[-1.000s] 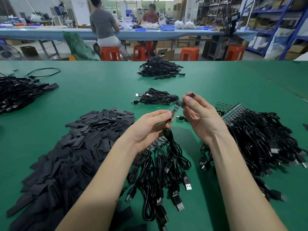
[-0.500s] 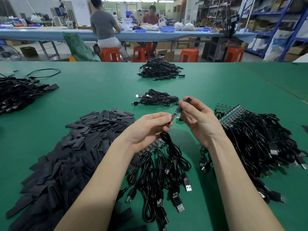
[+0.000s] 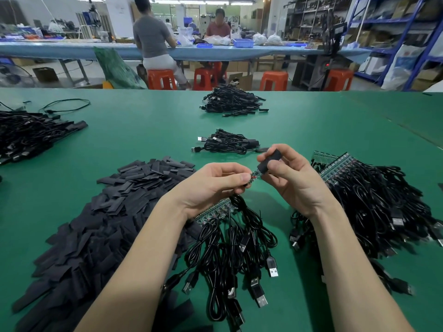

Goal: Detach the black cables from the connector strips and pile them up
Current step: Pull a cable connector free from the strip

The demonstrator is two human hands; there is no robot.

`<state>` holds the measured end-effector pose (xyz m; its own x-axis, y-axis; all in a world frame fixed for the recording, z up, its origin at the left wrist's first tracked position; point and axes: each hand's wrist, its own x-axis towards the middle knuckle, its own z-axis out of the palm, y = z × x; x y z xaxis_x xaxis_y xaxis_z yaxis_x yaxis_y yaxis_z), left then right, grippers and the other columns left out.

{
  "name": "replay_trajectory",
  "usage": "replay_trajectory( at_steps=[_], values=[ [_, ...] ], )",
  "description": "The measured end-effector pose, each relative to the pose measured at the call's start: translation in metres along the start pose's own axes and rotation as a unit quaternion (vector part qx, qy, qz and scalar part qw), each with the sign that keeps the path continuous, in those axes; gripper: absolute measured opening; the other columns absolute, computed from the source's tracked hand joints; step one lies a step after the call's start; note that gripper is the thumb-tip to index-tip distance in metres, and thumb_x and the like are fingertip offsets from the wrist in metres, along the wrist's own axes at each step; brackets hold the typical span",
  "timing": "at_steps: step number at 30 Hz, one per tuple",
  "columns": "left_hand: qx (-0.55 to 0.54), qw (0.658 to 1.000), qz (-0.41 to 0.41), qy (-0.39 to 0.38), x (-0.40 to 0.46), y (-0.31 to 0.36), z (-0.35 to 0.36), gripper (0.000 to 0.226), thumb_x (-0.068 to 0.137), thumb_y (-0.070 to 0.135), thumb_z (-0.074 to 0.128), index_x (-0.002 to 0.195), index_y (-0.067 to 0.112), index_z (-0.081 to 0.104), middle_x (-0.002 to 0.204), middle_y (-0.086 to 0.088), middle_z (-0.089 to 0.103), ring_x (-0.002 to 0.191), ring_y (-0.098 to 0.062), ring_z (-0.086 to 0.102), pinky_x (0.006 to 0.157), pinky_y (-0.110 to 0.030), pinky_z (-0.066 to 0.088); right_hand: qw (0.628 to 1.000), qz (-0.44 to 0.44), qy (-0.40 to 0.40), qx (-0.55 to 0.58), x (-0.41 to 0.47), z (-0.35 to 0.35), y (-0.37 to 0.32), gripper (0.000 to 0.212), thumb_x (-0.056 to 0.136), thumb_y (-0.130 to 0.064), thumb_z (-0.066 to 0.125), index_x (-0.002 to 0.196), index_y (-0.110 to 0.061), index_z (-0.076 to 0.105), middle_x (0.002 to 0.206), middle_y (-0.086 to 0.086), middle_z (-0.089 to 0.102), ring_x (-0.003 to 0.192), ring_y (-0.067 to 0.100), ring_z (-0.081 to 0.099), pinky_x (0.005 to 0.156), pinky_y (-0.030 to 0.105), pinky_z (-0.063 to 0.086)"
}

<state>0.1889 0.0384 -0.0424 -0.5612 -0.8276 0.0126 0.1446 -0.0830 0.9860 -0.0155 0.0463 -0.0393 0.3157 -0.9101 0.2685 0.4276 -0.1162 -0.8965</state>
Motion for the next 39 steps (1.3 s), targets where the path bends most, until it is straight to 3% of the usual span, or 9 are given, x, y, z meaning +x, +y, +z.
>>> replay_trajectory(
  at_steps=[2,7,9,16,19,23,27,33,39],
  values=[
    [-0.005,1.0,-0.001,-0.001,0.0,0.0,0.001,0.011,0.082,0.018,0.074,0.091,0.012,0.072,0.076,0.004,0.065,0.065,-0.008,0.055,0.067,-0.015,0.048,1.0,0.013,0.013,0.005,-0.001,-0.001,0.001,0.028,0.08,-0.005,0.069,0.084,-0.031,0.077,0.092,-0.003,0.076,0.083,0.005,0.07,0.075,0.017,0.056],
    [-0.013,1.0,0.01,0.012,0.002,-0.001,0.0,0.009,0.083,0.017,0.073,0.09,0.013,0.073,0.076,0.003,0.065,0.065,-0.008,0.054,0.067,-0.016,0.047,0.999,-0.004,0.042,-0.005,0.0,0.004,0.001,0.021,0.066,-0.013,0.088,0.083,-0.023,0.081,0.088,-0.001,0.077,0.079,0.008,0.071,0.074,0.017,0.056],
    [-0.019,1.0,0.019,0.015,0.003,-0.001,0.0,0.012,0.083,0.018,0.076,0.093,0.011,0.073,0.077,0.002,0.066,0.066,-0.008,0.055,0.068,-0.016,0.047,0.998,-0.01,0.062,0.018,0.002,0.006,0.004,0.018,0.061,-0.019,0.085,0.079,-0.021,0.08,0.086,0.0,0.077,0.076,0.008,0.071,0.073,0.017,0.056],
    [-0.008,0.997,0.026,0.071,0.006,-0.001,0.003,0.027,0.079,0.022,0.074,0.101,0.008,0.068,0.077,0.001,0.069,0.067,-0.008,0.059,0.068,-0.016,0.049,0.997,0.007,0.072,-0.017,0.003,0.006,0.006,0.014,0.07,-0.012,0.079,0.082,-0.019,0.081,0.089,0.005,0.077,0.082,0.013,0.073,0.078,0.021,0.057],
    [0.056,0.986,0.068,0.142,0.011,-0.004,0.007,0.02,0.086,0.023,0.076,0.1,0.015,0.063,0.081,-0.004,0.075,0.074,-0.011,0.068,0.073,-0.018,0.052,0.993,0.006,0.118,0.003,0.005,0.006,0.009,0.016,0.066,-0.017,0.083,0.082,-0.016,0.081,0.087,0.006,0.076,0.08,0.013,0.072,0.076,0.02,0.057],
    [0.156,0.965,0.135,0.159,0.013,-0.01,0.005,0.016,0.083,0.012,0.081,0.095,0.014,0.071,0.082,-0.007,0.077,0.076,-0.018,0.075,0.078,-0.022,0.057,0.986,0.012,0.163,0.019,0.007,0.004,0.011,0.017,0.07,-0.014,0.081,0.086,-0.012,0.078,0.087,0.007,0.075,0.078,0.012,0.071,0.075,0.019,0.057],
    [0.184,0.946,0.189,0.19,0.014,-0.013,0.004,0.011,0.081,0.011,0.083,0.09,0.016,0.078,0.081,-0.003,0.078,0.076,-0.019,0.076,0.076,-0.024,0.058,0.982,0.022,0.184,0.039,0.011,0.008,0.011,0.013,0.071,-0.015,0.081,0.084,-0.011,0.08,0.089,0.007,0.075,0.079,0.012,0.071,0.074,0.017,0.057],
    [0.198,0.931,0.209,0.224,0.016,-0.016,0.007,0.012,0.08,0.014,0.085,0.09,0.018,0.081,0.081,0.0,0.078,0.077,-0.019,0.076,0.077,-0.029,0.06,0.975,0.036,0.212,0.047,0.014,0.009,0.009,0.022,0.073,-0.014,0.08,0.092,-0.005,0.077,0.088,0.007,0.075,0.077,0.011,0.071,0.072,0.017,0.057],
    [0.289,0.904,0.218,0.227,0.013,-0.013,0.008,0.007,0.08,0.015,0.085,0.086,0.018,0.081,0.077,0.008,0.077,0.073,-0.012,0.074,0.073,-0.023,0.058,0.978,0.034,0.204,0.009,0.014,0.01,0.009,0.02,0.074,-0.012,0.08,0.092,-0.004,0.077,0.088,0.008,0.075,0.079,0.012,0.07,0.075,0.018,0.057]
  ],
)
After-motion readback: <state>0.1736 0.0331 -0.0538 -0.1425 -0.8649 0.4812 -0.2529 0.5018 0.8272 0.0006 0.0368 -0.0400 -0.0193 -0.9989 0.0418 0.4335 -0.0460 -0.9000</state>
